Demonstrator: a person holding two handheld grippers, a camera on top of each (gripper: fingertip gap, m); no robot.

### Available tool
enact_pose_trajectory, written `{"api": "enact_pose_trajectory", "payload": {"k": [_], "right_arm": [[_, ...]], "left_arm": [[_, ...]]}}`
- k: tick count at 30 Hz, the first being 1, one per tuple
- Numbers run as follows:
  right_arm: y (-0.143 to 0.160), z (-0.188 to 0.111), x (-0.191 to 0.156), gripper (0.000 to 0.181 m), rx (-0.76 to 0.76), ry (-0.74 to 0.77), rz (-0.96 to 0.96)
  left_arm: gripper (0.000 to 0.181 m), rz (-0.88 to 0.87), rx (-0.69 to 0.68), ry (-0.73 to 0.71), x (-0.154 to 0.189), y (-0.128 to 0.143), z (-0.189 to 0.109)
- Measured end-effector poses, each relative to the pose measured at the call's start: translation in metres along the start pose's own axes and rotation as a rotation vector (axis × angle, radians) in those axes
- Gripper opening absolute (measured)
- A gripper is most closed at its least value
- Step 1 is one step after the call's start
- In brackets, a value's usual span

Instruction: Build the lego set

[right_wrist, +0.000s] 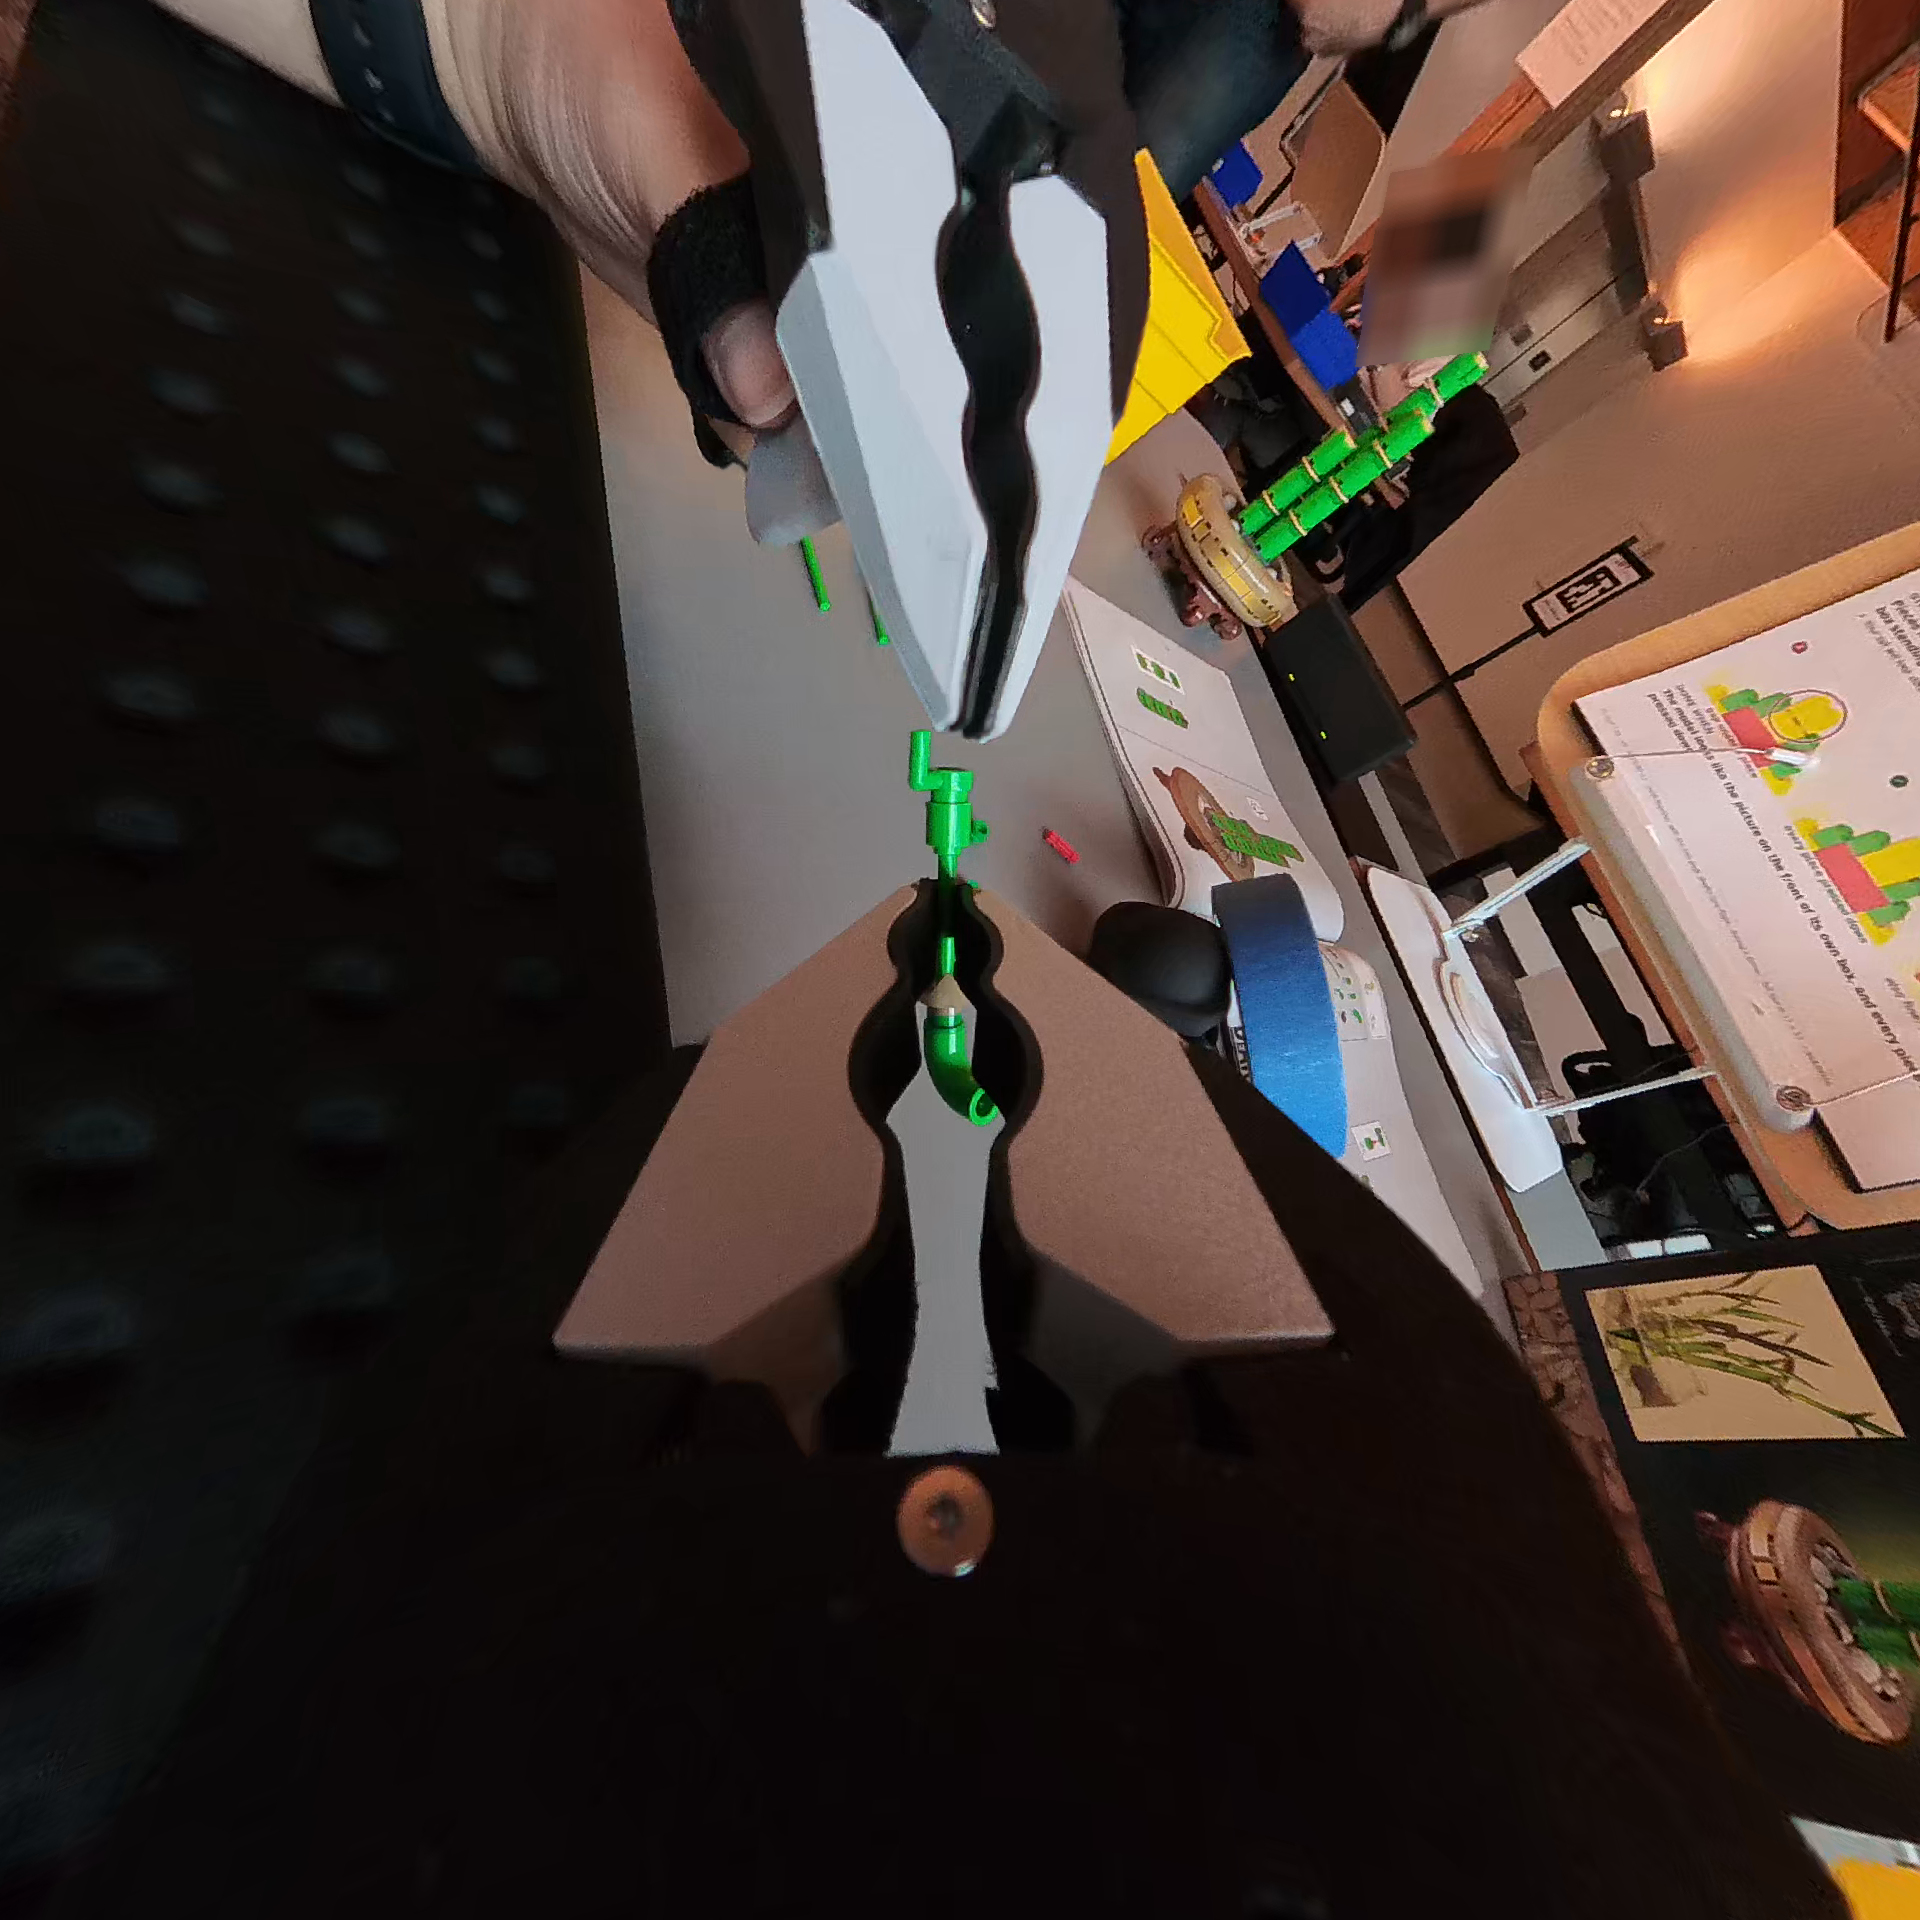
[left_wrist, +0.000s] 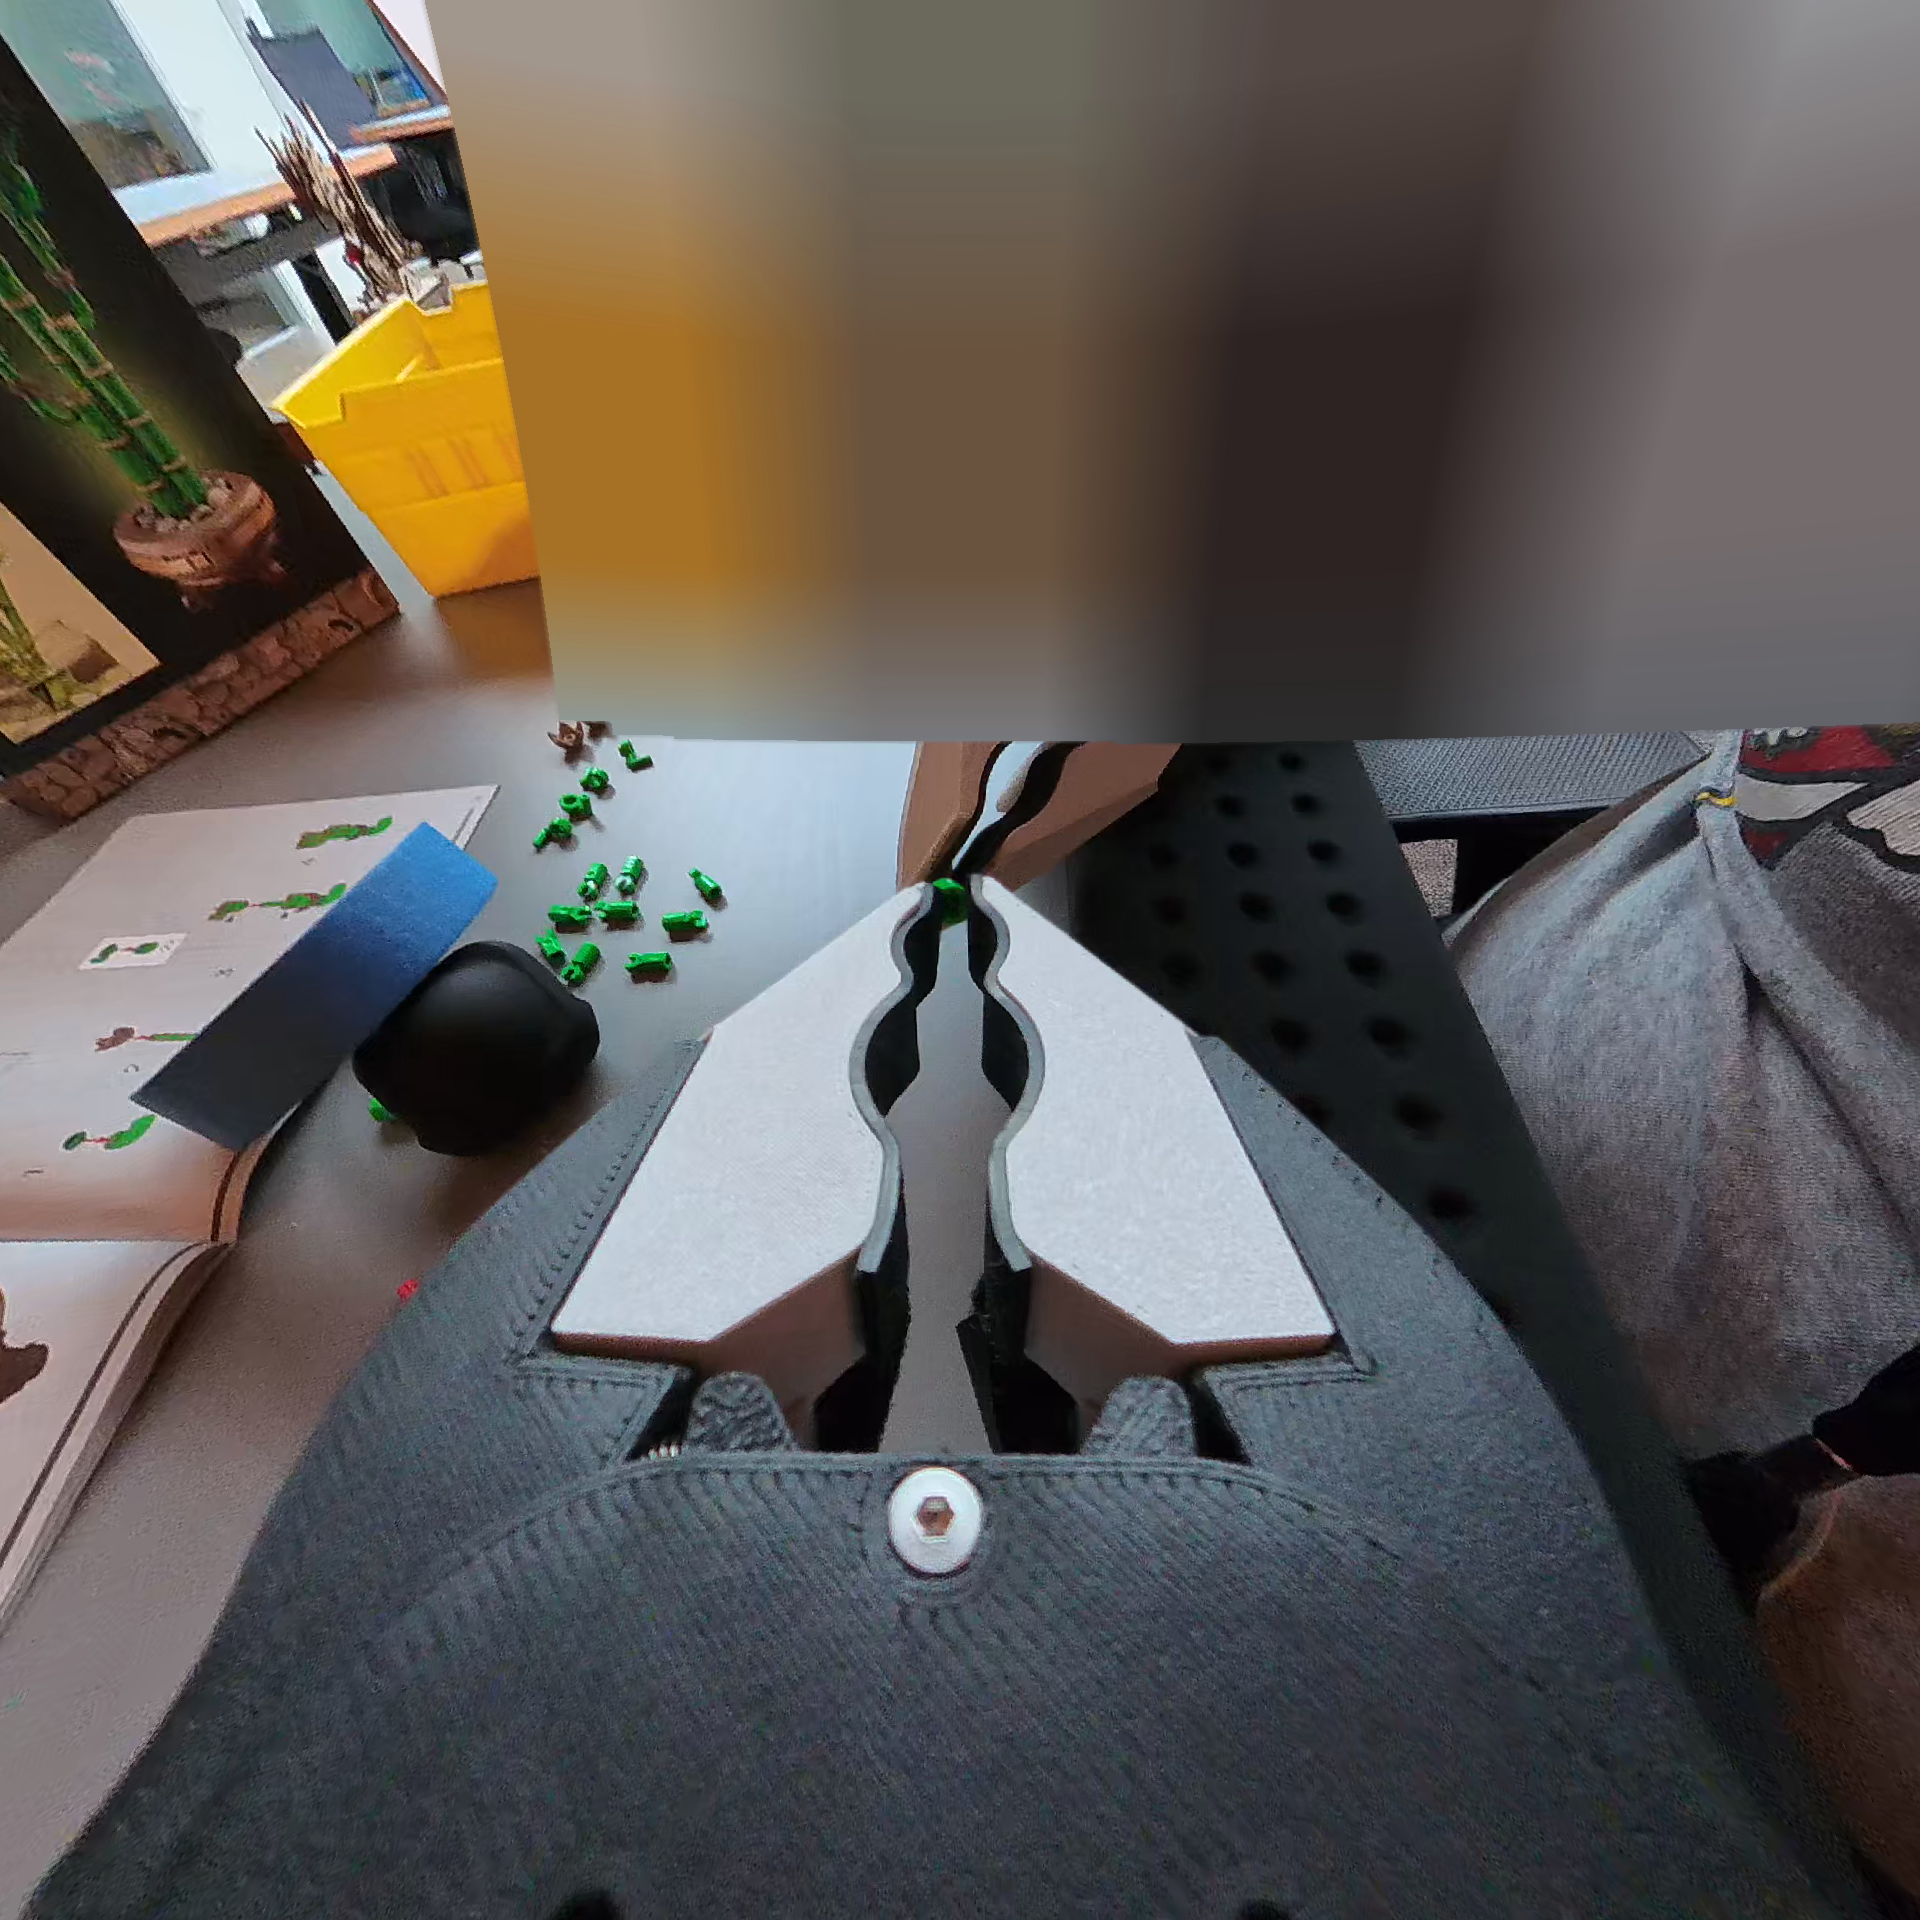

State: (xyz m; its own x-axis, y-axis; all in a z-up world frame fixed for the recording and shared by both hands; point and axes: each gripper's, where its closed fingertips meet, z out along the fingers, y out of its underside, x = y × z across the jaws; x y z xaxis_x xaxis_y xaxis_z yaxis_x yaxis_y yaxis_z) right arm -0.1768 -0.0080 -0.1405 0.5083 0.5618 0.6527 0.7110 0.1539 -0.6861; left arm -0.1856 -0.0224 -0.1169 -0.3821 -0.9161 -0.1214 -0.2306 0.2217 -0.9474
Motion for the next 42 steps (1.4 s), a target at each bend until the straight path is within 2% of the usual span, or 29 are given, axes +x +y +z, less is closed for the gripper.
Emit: {"api": "enact_pose_trajectory", "payload": {"k": [5, 36, 39, 42], "right_arm": [[0.001, 0.0, -0.001, 0.0, -0.014, 0.01, -0.032], [0.014, 0.007, -0.007, 0.0, -0.102, -0.02, -0.038], [0.016, 0.007, -0.003, 0.0, -0.104, -0.005, -0.018], [0.015, 0.007, -0.003, 0.0, -0.096, -0.013, -0.002]], "left_arm": [[0.005, -0.053, -0.025, 0.018, -0.002, 0.007, 0.002], [0.0, -0.048, -0.077, 0.03, -0.002, 0.021, 0.009], [0.013, -0.042, -0.063, 0.015, -0.004, 0.018, 0.008], [0.017, 0.006, -0.054, -0.008, -0.003, 0.016, 0.009]]}}
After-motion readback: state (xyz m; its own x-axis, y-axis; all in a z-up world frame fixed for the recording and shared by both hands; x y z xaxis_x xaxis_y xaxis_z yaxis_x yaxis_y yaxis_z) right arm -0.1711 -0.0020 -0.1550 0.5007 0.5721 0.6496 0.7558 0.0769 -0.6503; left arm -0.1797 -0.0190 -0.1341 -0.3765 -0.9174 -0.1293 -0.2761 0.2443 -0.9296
